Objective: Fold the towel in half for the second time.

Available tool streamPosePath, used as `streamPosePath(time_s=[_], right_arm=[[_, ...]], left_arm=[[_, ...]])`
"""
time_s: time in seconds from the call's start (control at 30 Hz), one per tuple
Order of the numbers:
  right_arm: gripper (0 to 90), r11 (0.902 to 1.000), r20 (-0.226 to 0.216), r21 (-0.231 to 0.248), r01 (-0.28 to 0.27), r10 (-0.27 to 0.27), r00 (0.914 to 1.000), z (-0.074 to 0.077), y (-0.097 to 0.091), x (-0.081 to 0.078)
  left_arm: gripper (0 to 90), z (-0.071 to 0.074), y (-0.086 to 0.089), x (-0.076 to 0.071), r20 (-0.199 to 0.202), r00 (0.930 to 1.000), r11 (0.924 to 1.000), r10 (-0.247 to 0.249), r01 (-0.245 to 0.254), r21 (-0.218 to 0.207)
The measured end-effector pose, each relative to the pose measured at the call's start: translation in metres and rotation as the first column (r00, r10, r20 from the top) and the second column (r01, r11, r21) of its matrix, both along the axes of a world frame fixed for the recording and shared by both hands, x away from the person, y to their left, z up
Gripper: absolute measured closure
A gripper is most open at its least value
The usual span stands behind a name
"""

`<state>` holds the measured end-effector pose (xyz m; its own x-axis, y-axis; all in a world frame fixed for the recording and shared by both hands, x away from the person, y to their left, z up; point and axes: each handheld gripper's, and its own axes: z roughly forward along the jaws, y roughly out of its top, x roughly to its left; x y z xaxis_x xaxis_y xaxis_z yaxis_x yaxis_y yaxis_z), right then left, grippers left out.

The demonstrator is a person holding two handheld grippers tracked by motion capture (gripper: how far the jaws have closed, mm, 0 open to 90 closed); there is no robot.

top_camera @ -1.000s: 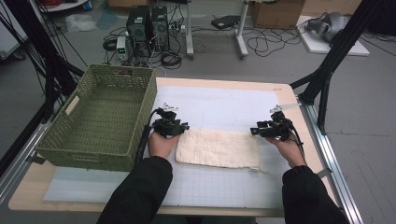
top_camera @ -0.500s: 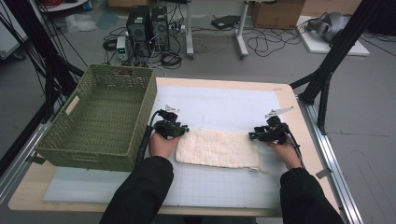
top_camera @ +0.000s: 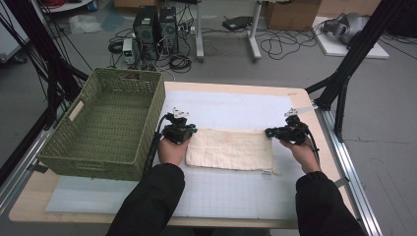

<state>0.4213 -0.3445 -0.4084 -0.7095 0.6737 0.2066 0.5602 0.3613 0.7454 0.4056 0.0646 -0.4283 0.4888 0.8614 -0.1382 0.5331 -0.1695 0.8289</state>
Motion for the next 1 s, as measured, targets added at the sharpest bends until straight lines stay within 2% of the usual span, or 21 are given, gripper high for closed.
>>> streamPosePath(time_s=[0.07, 0.13, 0.27, 0.47, 0.6, 0.67, 0.8, 0.83, 1.0], right_arm=[[83.4, 0.9999, -0.019, -0.01, -0.006, 0.006, 0.9998, -0.003, 0.001, -0.001], [83.4, 0.9996, -0.024, -0.023, -0.015, 0.014, 0.9996, -0.011, 0.001, -0.003], [83.3, 0.9998, -0.042, 0.015, -0.015, 0.016, 0.999, -0.02, -0.003, -0.011], [83.2, 0.9987, 0.016, 0.024, -0.045, 0.045, 0.9989, -0.003, -0.004, -0.022], [83.0, 0.9971, 0.048, 0.029, -0.07, 0.069, 0.9965, 0.003, -0.005, -0.035], [82.7, 0.9963, 0.058, 0.027, -0.081, 0.08, 0.9951, 0.002, -0.005, -0.042], [82.4, 0.9945, 0.063, 0.038, -0.098, 0.095, 0.9934, -0.003, -0.007, -0.057], [82.3, 0.9939, 0.065, 0.044, -0.101, 0.098, 0.993, -0.004, -0.008, -0.061], [81.8, 0.9904, 0.066, 0.019, -0.137, 0.136, 0.9886, -0.008, -0.005, -0.077]], left_arm=[[85.8, 0.0, 0.001, -0.001, 0.002, 1.0, 0.9999, -0.008, 0.008, -0.008], [85.8, -0.001, 0.001, -0.004, 0.019, 0.9995, 0.9997, -0.025, 0.025, 0.006], [85.6, 0.002, 0.001, -0.011, 0.039, 0.9985, 0.9989, -0.039, 0.038, 0.028], [85.5, 0.011, 0.005, -0.024, 0.084, 0.9943, 0.9977, -0.066, 0.067, -0.005], [85.2, 0.011, 0.007, -0.035, 0.098, 0.9905, 0.9953, -0.097, 0.096, 0.009], [85.1, 0.01, 0.008, -0.041, 0.11, 0.9884, 0.9944, -0.105, 0.106, 0.003], [84.7, 0.006, 0.01, -0.053, 0.108, 0.9857, 0.9915, -0.129, 0.13, 0.001], [84.7, 0.005, 0.01, -0.056, 0.113, 0.9842, 0.9906, -0.137, 0.136, 0.011], [84.3, -0.001, 0.013, -0.07, 0.092, 0.9836, 0.9878, -0.155, 0.155, 0.009]])
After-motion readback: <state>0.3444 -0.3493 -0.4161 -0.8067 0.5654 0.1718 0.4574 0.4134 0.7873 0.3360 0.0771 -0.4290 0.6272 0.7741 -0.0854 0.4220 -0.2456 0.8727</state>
